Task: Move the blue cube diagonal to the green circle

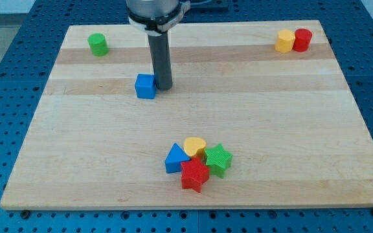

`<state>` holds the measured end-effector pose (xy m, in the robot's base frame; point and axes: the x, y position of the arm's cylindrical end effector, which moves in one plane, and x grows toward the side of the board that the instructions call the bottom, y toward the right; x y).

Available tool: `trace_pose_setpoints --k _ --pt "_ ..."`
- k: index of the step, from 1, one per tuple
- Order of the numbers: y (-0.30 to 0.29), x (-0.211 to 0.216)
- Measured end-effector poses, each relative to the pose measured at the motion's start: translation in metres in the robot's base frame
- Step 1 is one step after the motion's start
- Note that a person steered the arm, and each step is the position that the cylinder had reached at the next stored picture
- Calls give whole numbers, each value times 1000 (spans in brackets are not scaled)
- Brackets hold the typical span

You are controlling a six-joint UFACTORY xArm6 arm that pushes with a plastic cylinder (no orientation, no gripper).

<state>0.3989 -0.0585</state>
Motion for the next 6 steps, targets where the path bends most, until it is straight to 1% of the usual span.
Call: trace_pose_setpoints --k 1,3,5,6 --pt "7 26" --pt "1 26" --pt "-37 25" --pt "-39 -17"
